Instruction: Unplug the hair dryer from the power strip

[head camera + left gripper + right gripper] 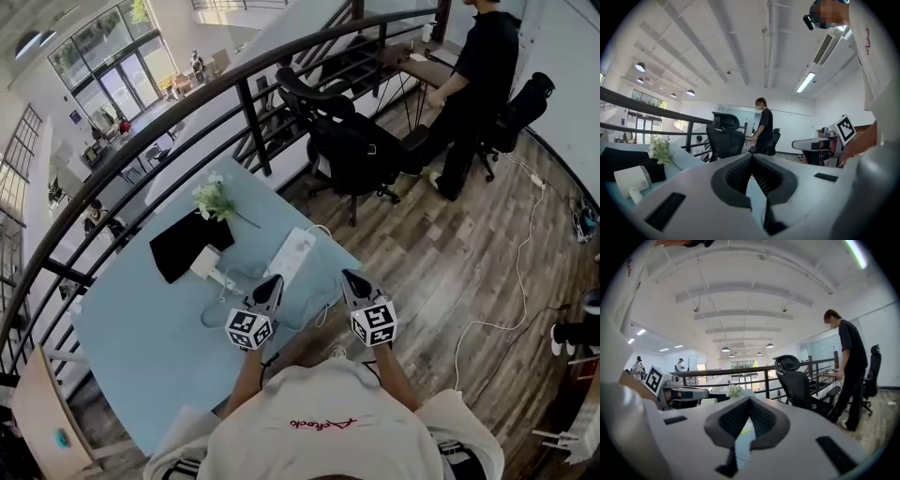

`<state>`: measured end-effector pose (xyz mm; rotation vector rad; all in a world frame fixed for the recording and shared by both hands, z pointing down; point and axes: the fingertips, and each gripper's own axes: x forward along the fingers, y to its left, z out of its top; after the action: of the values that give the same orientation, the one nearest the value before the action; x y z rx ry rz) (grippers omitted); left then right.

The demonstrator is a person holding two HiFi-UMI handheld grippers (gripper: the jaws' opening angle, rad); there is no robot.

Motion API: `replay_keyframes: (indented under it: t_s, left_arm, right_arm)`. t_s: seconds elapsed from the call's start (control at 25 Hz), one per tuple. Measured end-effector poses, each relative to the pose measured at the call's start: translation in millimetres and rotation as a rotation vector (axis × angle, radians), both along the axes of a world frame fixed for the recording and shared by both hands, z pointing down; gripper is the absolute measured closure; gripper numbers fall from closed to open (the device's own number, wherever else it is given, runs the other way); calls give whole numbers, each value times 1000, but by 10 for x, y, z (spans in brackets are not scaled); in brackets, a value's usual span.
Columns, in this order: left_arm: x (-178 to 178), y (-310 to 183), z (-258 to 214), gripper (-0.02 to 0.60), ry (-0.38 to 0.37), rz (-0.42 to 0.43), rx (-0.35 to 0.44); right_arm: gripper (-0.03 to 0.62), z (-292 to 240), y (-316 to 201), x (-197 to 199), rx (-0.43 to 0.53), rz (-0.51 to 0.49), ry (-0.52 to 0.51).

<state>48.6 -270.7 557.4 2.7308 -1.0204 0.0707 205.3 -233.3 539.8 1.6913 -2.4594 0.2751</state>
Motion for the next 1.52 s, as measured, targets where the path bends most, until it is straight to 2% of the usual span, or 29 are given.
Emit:
replay_keyframes:
  t_s: [0.32,0.56,0.84,1.12,1.52]
  left_arm:
    - [201,-169,119,572,-61,-49,-13]
    - [251,-252,158,572,-93,-65,-32]
    - [230,-376,211,572,-105,-68,-39]
    - [167,-652,324,572,-87,-50,-52]
    - [-9,-922,590,571,-80,-55,-104]
  right_arm:
    - [577,89,-160,326,-7,-40,-24]
    - [577,106,-297,371,-18,-62,-48]
    - [577,159,-473,244,-31,-85,-54]
    - [577,197,-723,126,-43,-71,-33]
    - [577,400,-1060,-156,-103,-101,-9]
